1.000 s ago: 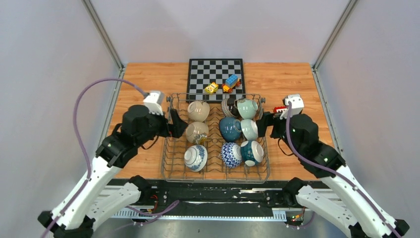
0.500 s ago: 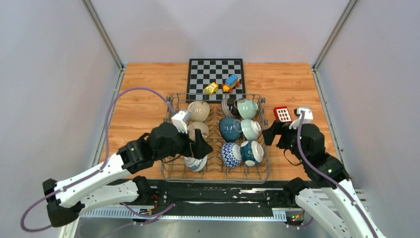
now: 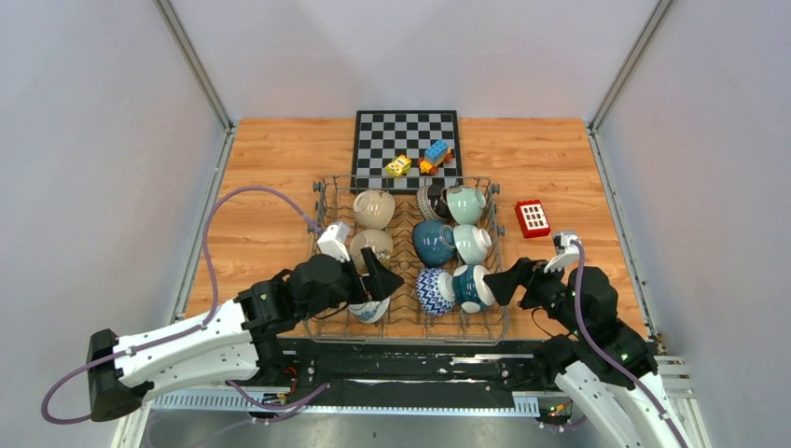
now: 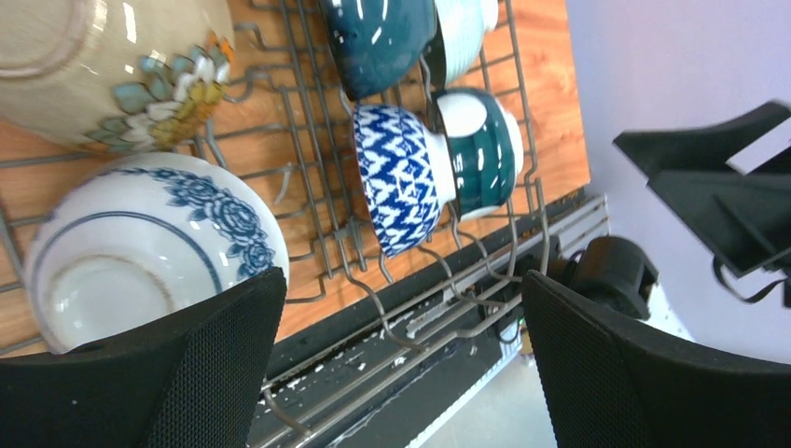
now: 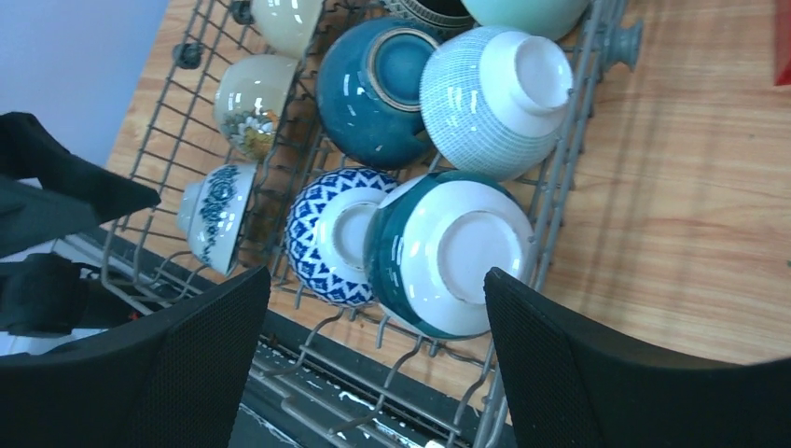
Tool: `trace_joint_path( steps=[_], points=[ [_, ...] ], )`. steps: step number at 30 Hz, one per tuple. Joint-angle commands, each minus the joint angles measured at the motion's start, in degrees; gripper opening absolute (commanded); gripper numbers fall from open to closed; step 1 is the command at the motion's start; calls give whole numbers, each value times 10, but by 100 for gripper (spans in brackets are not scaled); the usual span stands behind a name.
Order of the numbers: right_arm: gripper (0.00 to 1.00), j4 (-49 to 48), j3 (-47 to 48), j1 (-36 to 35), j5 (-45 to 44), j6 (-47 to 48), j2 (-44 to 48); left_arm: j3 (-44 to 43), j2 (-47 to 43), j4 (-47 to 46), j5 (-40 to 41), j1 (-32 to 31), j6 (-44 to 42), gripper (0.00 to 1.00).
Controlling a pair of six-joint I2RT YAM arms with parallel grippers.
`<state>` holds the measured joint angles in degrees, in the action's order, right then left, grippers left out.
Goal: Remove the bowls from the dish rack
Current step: Pick up the bowl from the dish rack.
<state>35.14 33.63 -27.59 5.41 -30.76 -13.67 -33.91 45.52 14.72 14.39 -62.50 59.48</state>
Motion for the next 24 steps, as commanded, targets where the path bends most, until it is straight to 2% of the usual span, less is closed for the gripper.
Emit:
trace_joint_path(
  steps=[1, 6, 12, 17, 22, 24],
  points=[
    [87, -34, -18, 8, 84, -15, 13, -10, -60, 57, 91, -5, 4, 98],
    [84, -54, -4, 8, 191, -11, -54, -38, -95, 170, 131, -4, -32, 99],
    [83, -84, 21, -21, 214, -18, -81, -37, -151, 229, 151, -4, -55, 100],
    [82, -78, 70, -151, 94, -10, -144, -47, -193, 264, 178, -4, -82, 100],
    [82, -92, 122, -343, -89, -10, -269, -64, -212, 295, 203, -5, -106, 100],
    [82, -105, 136, -380, -130, -24, -311, -72, -211, 308, 207, -4, -113, 100]
  ],
)
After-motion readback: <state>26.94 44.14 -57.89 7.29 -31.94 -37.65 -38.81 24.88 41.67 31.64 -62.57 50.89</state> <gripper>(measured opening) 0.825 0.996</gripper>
